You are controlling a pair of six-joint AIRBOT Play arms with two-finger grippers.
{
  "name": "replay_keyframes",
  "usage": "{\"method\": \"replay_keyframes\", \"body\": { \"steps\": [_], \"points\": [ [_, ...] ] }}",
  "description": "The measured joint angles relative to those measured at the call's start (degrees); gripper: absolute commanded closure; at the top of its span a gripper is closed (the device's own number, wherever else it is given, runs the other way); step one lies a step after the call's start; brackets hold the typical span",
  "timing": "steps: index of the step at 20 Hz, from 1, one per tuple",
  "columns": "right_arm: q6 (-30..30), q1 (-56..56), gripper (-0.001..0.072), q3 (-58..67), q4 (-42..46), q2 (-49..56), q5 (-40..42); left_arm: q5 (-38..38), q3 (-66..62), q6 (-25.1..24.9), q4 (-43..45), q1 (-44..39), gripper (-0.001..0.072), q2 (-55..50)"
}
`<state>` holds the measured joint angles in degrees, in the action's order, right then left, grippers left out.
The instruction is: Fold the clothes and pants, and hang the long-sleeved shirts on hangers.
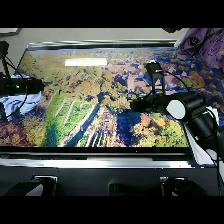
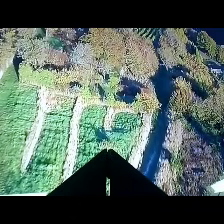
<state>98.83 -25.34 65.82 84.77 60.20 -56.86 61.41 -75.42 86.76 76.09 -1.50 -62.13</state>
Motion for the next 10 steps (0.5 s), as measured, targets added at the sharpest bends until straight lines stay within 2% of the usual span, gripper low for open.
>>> {"method": "replay_keyframes", "body": {
  "steps": [5, 6, 7, 10],
  "points": [
    [0.0, 0.0, 0.0681, 0.0, -0.1, 0.0, 0.0, 0.0, 0.0, 0.0, 0.0, 0.0, 0.0678, 0.0],
    [0.0, 0.0, 0.0681, 0.0, -0.1, 0.0, 0.0, 0.0, 0.0, 0.0, 0.0, 0.0, 0.0468, -0.1],
    [0.0, 0.0, 0.0681, 0.0, -0.1, 0.0, 0.0, -0.2, 0.0, 0.0, 0.0, 0.0, -0.0013, -0.2],
    [0.0, 0.0, 0.0681, 0.0, -0.1, 0.0, 0.0, -1.4, 0.0, 4.1, 1.1, 0.4, -0.0013, -1.0]
  ]
}}
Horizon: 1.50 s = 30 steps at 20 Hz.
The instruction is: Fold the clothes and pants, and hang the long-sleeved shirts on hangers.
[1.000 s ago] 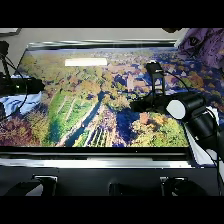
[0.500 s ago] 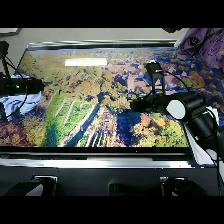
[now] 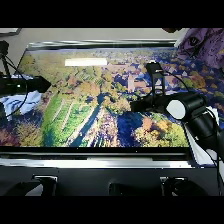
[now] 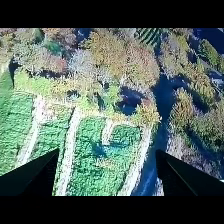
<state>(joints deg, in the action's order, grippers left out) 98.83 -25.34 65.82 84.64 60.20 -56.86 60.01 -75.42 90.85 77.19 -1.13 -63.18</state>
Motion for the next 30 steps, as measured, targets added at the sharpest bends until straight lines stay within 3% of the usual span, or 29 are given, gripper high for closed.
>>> {"method": "replay_keyframes", "body": {
  "steps": [4, 7, 12, 19, 20, 21, 22, 25, 30],
  "points": [
    [0.0, 0.0, 0.0681, 0.0, 0.0, 0.0, 0.0, -3.8, -0.7, 9.9, 5.4, 6.6, -0.0013, -4.4],
    [0.0, 0.0, 0.0681, 0.0, 0.0, 0.0, 0.0, -6.7, -5.3, 13.3, 7.2, 14.2, -0.0013, -11.9],
    [0.0, 0.0, 0.0681, 0.0, 0.0, 0.0, 0.0, -9.2, -16.0, 15.0, 8.3, 22.1, -0.0013, -30.3],
    [0.0, 0.0, 0.0681, 0.0, 0.0, 0.0, 0.0, -18.6, -20.5, 18.7, 8.5, 24.7, -0.0013, -47.3],
    [0.0, 0.0, 0.0681, 0.0, 0.0, 0.0, 0.0, -19.4, -20.6, 18.9, 8.5, 24.8, 0.0098, -48.5],
    [0.0, 0.0, 0.0681, 0.0, 0.0, 0.0, 0.0, -20.2, -20.7, 19.3, 8.5, 25.0, 0.0489, -49.5],
    [0.0, 0.0, 0.0681, 0.0, 0.0, 0.0, 0.0, -20.3, -20.9, 19.6, 8.5, 25.1, 0.0689, -50.1],
    [0.0, 0.0, 0.0681, 0.0, 0.1, 0.0, 0.0, -17.5, -22.6, 19.7, 6.8, 25.1, 0.0693, -50.9],
    [0.0, 0.0, 0.0681, 0.0, 0.1, 0.0, 0.0, -7.1, -24.9, 14.3, 2.1, 20.8, 0.0695, -47.1]
  ]
}}
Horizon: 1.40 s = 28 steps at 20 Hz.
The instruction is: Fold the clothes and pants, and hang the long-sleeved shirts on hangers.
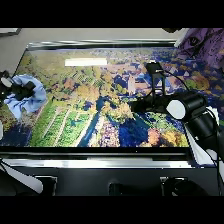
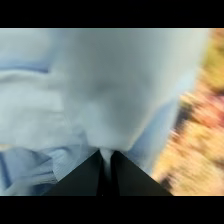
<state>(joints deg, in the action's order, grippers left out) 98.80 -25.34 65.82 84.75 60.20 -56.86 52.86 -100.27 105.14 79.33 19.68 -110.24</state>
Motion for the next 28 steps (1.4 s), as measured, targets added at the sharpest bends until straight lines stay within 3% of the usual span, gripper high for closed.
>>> {"method": "replay_keyframes", "body": {
  "steps": [5, 9, 16, 17, 18, 19, 23, 28],
  "points": [
    [0.0, 0.0, 0.0681, 0.0, -0.1, 0.0, 0.0, 5.2, 5.4, -2.4, -3.2, -13.2, 0.0695, 12.3],
    [0.0, 0.0, 0.0681, 0.0, -0.1, 0.0, 0.0, 6.6, 15.5, -2.6, -9.0, -28.4, 0.0694, 24.1],
    [0.0, 0.0, 0.0681, 0.0, -0.1, 0.0, 0.0, 4.4, 27.6, 4.9, -11.7, -52.2, 0.0685, 33.0],
    [0.0, 0.0, 0.0681, 0.0, -0.1, 0.0, 0.0, 3.0, 29.0, 5.8, -12.0, -54.3, 0.0599, 33.2],
    [0.0, 0.0, 0.0681, 0.0, -0.1, 0.0, 0.0, 1.5, 30.3, 6.6, -12.5, -56.2, 0.0353, 33.2],
    [0.0, 0.0, 0.0681, 0.0, -0.1, 0.0, 0.0, 0.0, 31.1, 7.1, -13.0, -57.4, 0.0005, 33.2],
    [0.0, 0.0, 0.0681, 0.0, 0.0, 0.0, 0.0, 0.4, 31.6, 7.0, -14.3, -55.5, -0.0013, 33.5],
    [0.0, 0.0, 0.068, 0.0, 0.0, 0.0, 1.5, 8.1, 27.7, -0.4, -14.5, -39.5, -0.0013, 35.7]
  ]
}}
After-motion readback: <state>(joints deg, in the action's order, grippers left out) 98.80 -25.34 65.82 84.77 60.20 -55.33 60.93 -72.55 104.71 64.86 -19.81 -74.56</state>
